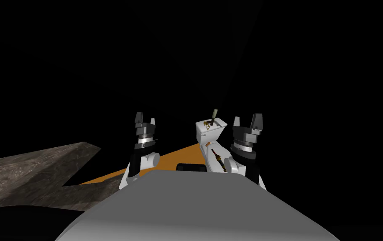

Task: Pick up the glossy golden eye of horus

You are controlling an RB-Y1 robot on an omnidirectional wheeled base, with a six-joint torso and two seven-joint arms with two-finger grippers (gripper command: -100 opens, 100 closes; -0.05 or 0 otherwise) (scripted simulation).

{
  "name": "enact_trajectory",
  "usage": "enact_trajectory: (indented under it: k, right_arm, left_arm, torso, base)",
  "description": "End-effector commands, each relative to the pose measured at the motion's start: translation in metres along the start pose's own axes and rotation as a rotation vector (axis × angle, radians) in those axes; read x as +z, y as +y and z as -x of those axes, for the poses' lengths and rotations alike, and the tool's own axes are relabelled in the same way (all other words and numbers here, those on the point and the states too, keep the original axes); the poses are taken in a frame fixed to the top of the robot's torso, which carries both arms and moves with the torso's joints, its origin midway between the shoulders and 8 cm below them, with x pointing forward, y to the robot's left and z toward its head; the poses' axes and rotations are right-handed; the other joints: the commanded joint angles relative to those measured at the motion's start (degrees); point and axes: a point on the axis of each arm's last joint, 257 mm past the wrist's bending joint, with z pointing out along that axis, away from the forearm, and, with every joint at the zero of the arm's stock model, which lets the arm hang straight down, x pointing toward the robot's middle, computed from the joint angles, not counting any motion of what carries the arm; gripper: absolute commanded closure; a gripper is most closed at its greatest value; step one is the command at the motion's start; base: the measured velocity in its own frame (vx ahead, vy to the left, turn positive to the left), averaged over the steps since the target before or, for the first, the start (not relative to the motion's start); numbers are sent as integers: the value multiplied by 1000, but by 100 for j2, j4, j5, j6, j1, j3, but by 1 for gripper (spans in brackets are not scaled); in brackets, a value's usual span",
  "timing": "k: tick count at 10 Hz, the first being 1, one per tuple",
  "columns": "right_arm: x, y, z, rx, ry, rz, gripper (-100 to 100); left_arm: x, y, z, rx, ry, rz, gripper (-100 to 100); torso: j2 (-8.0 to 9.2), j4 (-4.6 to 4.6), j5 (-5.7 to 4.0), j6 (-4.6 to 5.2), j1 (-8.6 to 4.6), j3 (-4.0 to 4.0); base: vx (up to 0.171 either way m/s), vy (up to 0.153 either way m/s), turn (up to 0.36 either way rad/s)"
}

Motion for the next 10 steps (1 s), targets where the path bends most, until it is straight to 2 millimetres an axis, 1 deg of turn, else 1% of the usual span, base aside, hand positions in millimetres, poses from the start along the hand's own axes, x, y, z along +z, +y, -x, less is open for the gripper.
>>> enact_trajectory:
  k: [1,4,5,7,8,9,10]
  right_arm:
    - [-3,-5,-6,6,32,-11,-100]
    - [-14,-23,-21,38,111,-61,-100]
    - [-15,-23,-23,35,125,-60,-100]
    - [-28,-42,-34,66,181,-116,-100]
    - [-29,-42,-36,61,205,-116,-100]
    - [-38,-52,-41,79,231,-150,-100]
    - [-39,-52,-43,74,250,-150,-100]
  left_arm:
    - [0,0,0,0,0,0,0]
    - [0,0,0,0,0,0,0]
    - [0,0,0,0,0,0,0]
    - [0,0,0,0,0,0,0]
    - [0,0,0,0,0,0,0]
    - [0,0,0,0,0,0,0]
    - [0,0,0,0,0,0,0]
  torso:
    - [0,0,0,0,0,0]
    - [-5,-1,1,-1,6,-3]
    - [-8,-2,2,-1,8,-5]
    - [-6,-2,1,-1,6,-4]
    - [-5,-2,2,-1,9,-3]
    - [-5,-1,2,0,7,-3]
    - [-6,-2,2,-1,9,-4]
  base:
    - [5,8,27]
    - [16,22,54]
    - [16,20,18]
    - [15,25,58]
    - [10,23,20]
    - [18,30,56]
    - [19,24,20]
